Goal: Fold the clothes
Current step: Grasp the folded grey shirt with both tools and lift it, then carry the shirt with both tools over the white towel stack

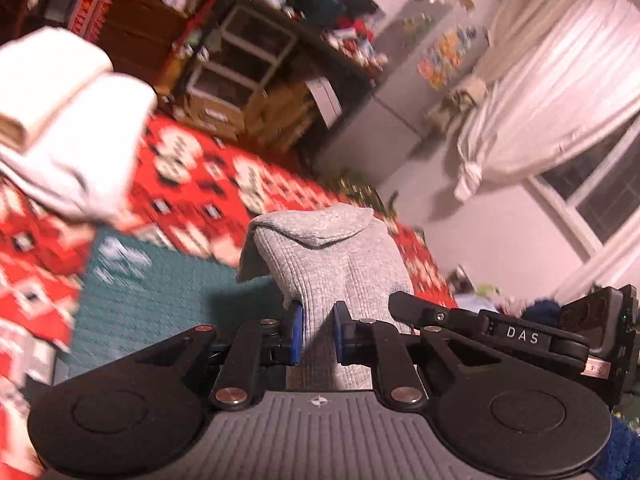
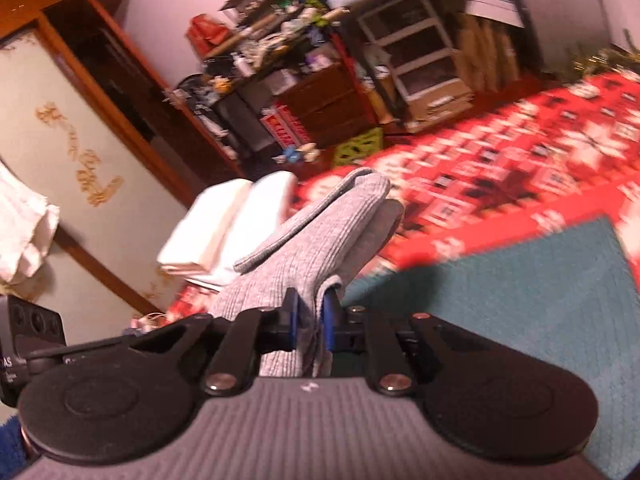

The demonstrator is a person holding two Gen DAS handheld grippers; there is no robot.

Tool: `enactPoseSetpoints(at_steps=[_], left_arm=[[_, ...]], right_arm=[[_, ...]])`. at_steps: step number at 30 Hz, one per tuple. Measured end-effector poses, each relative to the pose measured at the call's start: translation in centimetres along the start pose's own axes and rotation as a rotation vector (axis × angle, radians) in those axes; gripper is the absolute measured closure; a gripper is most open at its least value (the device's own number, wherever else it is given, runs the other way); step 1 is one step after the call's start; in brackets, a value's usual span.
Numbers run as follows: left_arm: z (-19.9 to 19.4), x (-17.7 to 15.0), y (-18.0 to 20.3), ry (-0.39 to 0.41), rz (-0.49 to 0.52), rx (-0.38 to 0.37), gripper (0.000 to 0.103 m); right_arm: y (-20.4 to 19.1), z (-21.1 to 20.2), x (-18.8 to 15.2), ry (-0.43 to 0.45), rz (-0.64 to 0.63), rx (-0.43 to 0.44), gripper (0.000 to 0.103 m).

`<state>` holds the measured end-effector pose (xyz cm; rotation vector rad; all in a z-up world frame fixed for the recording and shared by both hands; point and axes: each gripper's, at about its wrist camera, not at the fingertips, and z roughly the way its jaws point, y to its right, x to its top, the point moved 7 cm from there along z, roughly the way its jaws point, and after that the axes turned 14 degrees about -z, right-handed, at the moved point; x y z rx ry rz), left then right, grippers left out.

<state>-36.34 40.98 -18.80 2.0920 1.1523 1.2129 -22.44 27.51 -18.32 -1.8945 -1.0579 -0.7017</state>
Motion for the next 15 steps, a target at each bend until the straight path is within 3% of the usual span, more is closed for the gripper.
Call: enactPoseSetpoints(at_steps=[4,10,15], left_arm=[[-2.2,4.9,-2.0,0.055,0.006,0.044,0.088],[-6.0,14.8,-4.5,0.16,0.118,0.115,0.088],[-6.8,23.6,-7.5,0.191,0.172,0.172,0.088]], right_arm=[[-4.1,4.7,3.8,0.018,-0.033,0.055,0.09],[-10.6,13.0,10.1,0.09,-0.053,0.118,0.09],[-13.7,20.5,15.2,0.138,0.019,0.156,0.09]])
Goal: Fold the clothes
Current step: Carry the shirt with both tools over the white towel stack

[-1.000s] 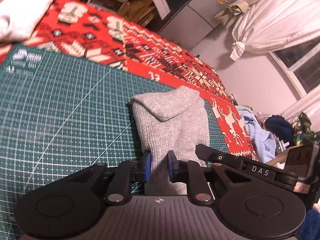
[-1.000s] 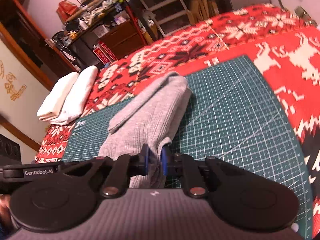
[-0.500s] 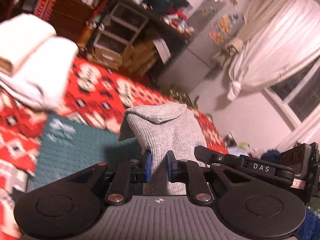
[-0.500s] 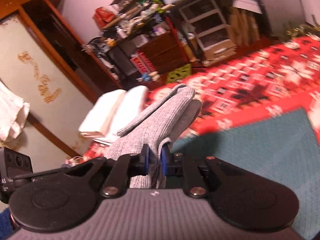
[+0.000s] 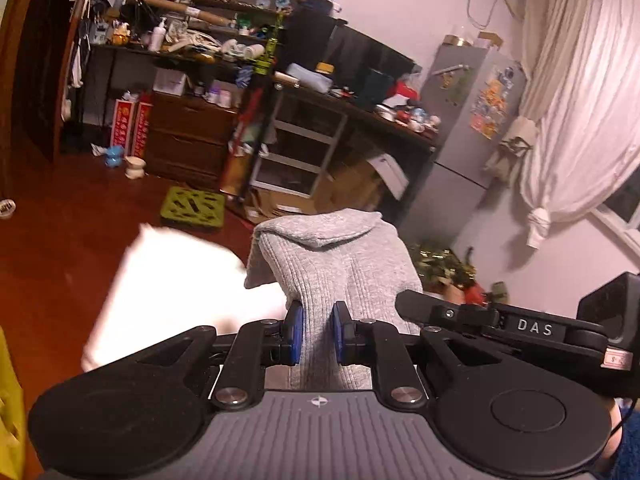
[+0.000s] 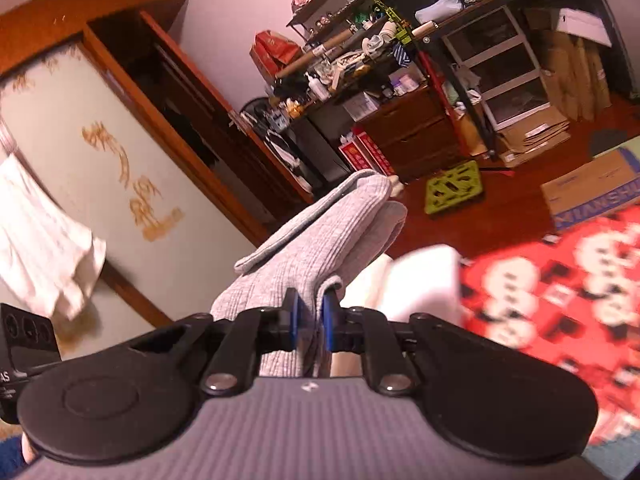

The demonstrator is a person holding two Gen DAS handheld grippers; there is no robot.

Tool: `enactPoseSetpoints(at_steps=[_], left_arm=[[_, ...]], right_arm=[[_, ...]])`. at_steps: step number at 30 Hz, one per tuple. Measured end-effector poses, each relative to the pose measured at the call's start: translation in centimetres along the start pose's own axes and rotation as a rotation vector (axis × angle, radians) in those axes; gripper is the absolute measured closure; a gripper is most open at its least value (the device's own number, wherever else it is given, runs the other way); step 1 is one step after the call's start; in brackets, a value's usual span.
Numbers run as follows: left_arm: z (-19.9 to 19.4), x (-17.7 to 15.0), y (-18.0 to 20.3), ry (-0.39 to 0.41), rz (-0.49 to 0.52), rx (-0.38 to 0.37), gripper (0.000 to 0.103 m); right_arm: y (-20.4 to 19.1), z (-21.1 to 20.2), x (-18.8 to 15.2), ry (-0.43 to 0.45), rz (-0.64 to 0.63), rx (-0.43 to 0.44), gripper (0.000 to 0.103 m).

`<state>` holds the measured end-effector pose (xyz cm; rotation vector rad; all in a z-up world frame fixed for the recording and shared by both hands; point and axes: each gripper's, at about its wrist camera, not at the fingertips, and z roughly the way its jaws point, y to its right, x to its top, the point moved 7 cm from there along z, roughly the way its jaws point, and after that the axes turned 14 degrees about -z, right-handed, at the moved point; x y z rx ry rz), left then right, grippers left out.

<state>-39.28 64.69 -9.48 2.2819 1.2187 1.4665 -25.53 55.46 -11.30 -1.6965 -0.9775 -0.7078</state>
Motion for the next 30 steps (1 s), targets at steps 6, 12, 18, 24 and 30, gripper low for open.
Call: enactPoseSetpoints(at_steps=[6,12,18,24,30], left_arm=[[3.6,5.4,-6.3,-0.009,-0.004,0.048,0.089],[7.1,5.5,-11.8,-0.07,-0.015,0.119,0.089],[8.4,3.9,-14.1,-0.117,-0.002,0.164,0.087],[7.9,3.9,-15.1,-0.115,-0.063,0.157,0.072],[6.7,6.9,-14.3,-0.058,-0.051,0.14,0.062]], right_arm=[[-0.1,9.8,0.5,0.0,0.053,0.001,0.09],[1.1,17.1,-2.9,-0.068,0.115,-0.006,0.09],[2.6,20.2,-6.4,-0.11,0.135,-0.002,0.089],[4.9,19.8,-6.9,-0.097,0.136,0.026,0.072],[10.1,21.4,-3.7,-0.062,0.294,0.056,0.048]])
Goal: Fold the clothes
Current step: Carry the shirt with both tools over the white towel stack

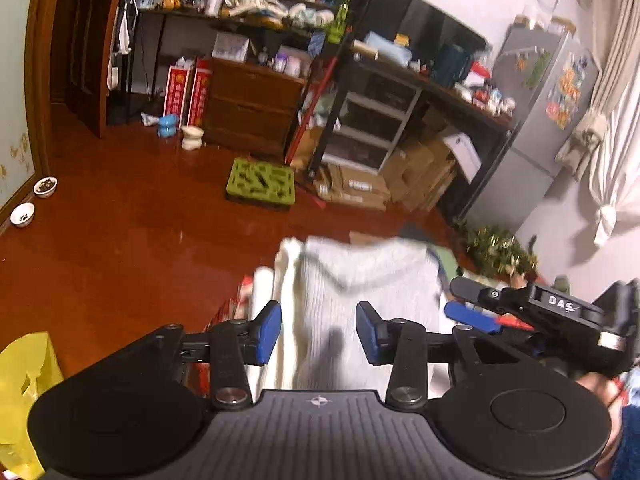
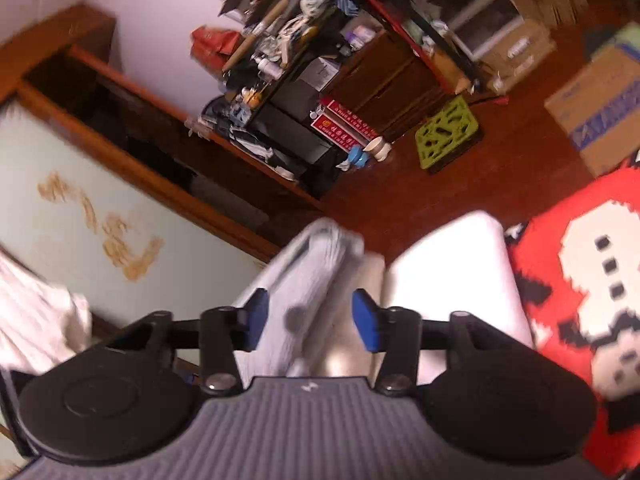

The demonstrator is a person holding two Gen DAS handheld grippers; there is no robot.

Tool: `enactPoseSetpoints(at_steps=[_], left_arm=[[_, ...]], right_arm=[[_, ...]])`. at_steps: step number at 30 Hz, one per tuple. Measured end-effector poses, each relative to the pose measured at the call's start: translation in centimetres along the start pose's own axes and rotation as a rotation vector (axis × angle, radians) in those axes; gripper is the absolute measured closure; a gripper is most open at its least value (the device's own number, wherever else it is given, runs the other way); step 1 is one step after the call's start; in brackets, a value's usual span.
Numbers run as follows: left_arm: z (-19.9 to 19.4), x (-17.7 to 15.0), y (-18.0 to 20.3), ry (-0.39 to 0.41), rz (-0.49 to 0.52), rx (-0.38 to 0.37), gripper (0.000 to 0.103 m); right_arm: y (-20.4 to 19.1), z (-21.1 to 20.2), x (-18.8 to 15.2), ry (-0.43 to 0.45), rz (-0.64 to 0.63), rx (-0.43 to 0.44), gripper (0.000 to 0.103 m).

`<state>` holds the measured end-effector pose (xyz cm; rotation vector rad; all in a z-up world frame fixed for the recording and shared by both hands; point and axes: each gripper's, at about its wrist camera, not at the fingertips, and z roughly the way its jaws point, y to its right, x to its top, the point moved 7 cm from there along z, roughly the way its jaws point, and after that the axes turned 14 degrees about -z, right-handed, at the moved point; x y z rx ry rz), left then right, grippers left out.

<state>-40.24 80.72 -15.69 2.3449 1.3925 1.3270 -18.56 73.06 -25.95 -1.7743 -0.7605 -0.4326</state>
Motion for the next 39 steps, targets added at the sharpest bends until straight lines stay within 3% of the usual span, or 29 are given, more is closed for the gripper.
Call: enactPoseSetpoints(at_steps=[5,7,8,10,15,19,23,27,30,34,39], left_arm=[[3.5,1.8,0.5,-0.026,-0.04,0.015,0.06],[5.4,2.2,0.3,-0.052,-0.089,0.015,0.06],[6.1,2.1,0.1,-0.065,-0.103,0.021,0.061],[7.3,1.7,-0.1,-0.085,-0.116,0.037,0.064],[7.4,0.6,0.2,-0.055,-0.057,0.047,0.064],[6.2,0.8,-0.3,-0.051,-0.077,0.027,0.064],[3.7,1.5,0.3,-0.038,-0.043,0.018,0.071],[1.5,1.4,2.9,-0.024,0.021,-0.042,0.087],[1.8,-0.5,5.0,-0.066,0.05,-0.11,0.095],[3.4,-4.1,4.0,-0.15,0.138,-0.022,0.101],[0.5,-5.3,2.4,-0.146,0.11,-0.03,0.101]], right_arm=[[3.4,2.7,2.1,-0.043,0.095,-0.011,0.048],[4.4,3.8,2.3,-0.075,0.105,-0.006,0.065],[4.6,4.2,2.5,-0.084,0.102,-0.001,0.079],[4.5,4.7,3.0,-0.083,0.054,0.003,0.091],[3.5,5.1,4.1,-0.046,-0.17,-0.019,0.091],[4.5,4.8,4.0,-0.036,-0.158,-0.068,0.08],[2.5,2.2,4.4,0.02,-0.223,-0.055,0.08],[-1.6,1.3,1.7,-0.025,-0.35,0.027,0.093],[-3.3,2.0,-0.9,-0.075,-0.384,0.036,0.093],[-3.2,1.5,-3.6,-0.117,-0.378,0.014,0.094],[-4.8,-0.5,-4.8,-0.138,-0.462,0.021,0.093]])
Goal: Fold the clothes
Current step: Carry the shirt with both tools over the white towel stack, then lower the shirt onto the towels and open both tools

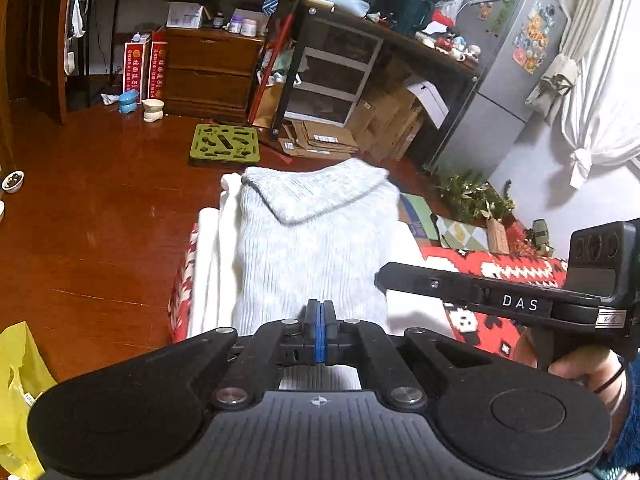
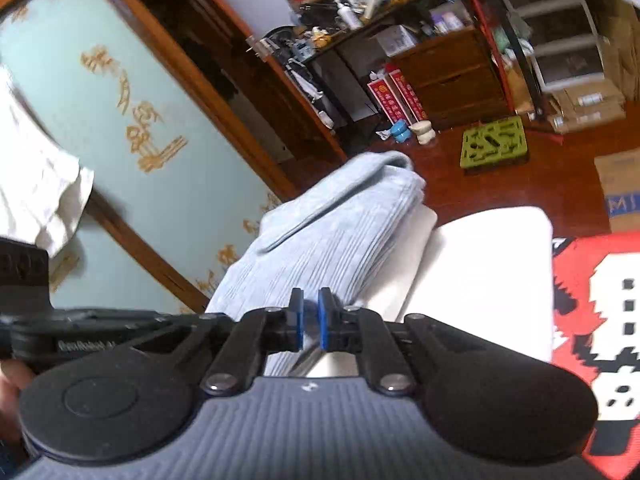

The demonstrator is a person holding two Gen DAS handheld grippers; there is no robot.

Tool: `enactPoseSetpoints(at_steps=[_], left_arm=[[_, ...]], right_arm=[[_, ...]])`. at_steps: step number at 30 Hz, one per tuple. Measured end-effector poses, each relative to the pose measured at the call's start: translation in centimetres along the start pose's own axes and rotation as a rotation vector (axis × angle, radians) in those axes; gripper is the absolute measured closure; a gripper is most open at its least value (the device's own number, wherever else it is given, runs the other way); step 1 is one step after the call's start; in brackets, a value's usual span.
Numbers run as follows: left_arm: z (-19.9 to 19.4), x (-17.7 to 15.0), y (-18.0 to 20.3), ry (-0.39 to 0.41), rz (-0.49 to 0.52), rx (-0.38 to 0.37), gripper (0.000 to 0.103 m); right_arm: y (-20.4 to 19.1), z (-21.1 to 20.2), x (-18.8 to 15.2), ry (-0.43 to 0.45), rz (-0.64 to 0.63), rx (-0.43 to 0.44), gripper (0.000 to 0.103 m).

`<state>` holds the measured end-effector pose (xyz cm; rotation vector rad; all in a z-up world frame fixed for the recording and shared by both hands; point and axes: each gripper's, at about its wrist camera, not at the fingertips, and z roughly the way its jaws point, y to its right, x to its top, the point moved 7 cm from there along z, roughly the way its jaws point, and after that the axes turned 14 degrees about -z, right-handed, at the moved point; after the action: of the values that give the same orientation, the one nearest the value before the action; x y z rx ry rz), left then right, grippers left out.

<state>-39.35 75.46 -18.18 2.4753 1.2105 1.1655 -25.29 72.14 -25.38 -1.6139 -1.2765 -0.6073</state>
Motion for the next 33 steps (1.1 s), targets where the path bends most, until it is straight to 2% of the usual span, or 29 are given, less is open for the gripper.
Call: enactPoseSetpoints(at_steps=[2,5,13,23,30,33], left_arm=[[-0.7,-0.4,-0.1,0.005,0.015,0.006,0.101],[-1.0,-1.3,-0.8,0.002,0.014,0.02,0.1],[-1.9,-3.0,-1.9,-0.009,-0.006,0.033,0.1],[-2.6,-5.3,-2.6,-0.032,-0.024,0.072,0.1],[-4.6,-5.6,-1.8,-0.036,-0.023,0.047,0.1],[-5.0,-4.9,-1.3,-0.026,-0.017,0.058,0.1]], right_arm=[[-1.7,-0.3,0.1,-0.002,-0.062,0.001,0.093],[-4.1,0.1,-1.0,-0.059,-0.105,-0.011,0.093],[-7.0,-2.0,-4.8,-0.126,-0.117,-0.026,0.092],[-9.2,-4.0,-6.4,-0.209,-0.092,0.009,0.092],[-10.5,-4.7,-5.2,-0.262,-0.122,0.0,0.092],[-10.7,-5.3,-4.2,-0.259,-0.12,0.005,0.092]])
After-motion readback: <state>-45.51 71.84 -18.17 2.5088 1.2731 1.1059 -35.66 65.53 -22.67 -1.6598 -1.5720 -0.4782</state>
